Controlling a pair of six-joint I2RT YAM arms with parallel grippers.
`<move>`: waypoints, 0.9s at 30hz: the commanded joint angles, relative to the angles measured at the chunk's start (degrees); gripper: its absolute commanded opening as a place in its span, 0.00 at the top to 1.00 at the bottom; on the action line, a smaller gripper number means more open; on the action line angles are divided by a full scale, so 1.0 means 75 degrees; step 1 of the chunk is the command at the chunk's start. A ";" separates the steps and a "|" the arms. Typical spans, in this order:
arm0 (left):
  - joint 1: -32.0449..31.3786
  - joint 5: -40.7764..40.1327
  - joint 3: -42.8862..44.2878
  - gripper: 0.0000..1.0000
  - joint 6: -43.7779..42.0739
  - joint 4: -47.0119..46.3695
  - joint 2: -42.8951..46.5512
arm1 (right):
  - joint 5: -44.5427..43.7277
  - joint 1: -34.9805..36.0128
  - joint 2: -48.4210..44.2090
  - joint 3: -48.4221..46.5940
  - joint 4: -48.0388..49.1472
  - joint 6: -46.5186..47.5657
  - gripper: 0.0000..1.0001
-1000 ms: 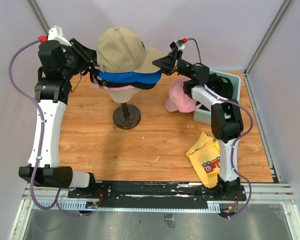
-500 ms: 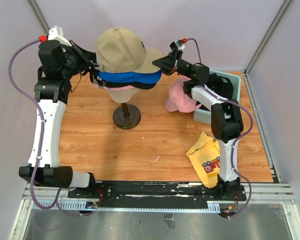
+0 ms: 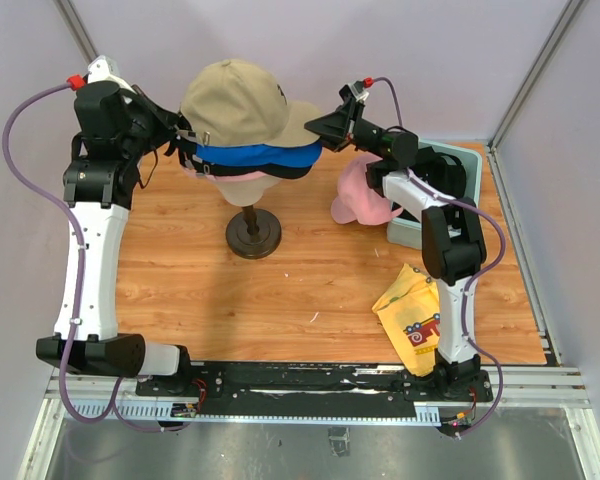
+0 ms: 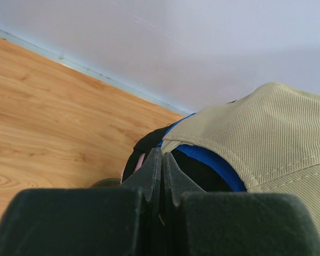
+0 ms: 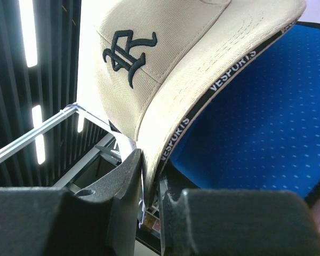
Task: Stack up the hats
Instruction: Stack the hat on the hat.
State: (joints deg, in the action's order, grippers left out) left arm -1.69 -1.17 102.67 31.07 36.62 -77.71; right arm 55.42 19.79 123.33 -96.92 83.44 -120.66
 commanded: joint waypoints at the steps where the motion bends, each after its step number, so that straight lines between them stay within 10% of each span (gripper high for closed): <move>1: 0.0062 -0.0723 0.0142 1.00 -0.0321 0.0437 0.0240 | 0.0077 -0.0232 0.0190 -0.0129 0.0239 -0.1043 0.81; 27: 0.0062 -0.0309 0.0272 0.99 -0.0217 0.0977 0.0307 | 0.0058 -0.0354 -0.0278 0.0940 0.0744 -0.1025 0.97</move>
State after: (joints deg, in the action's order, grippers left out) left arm -1.74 -1.67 105.67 30.24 41.80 -77.25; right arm 54.83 19.66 123.04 -92.12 86.28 -121.54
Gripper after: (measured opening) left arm 0.017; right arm 0.068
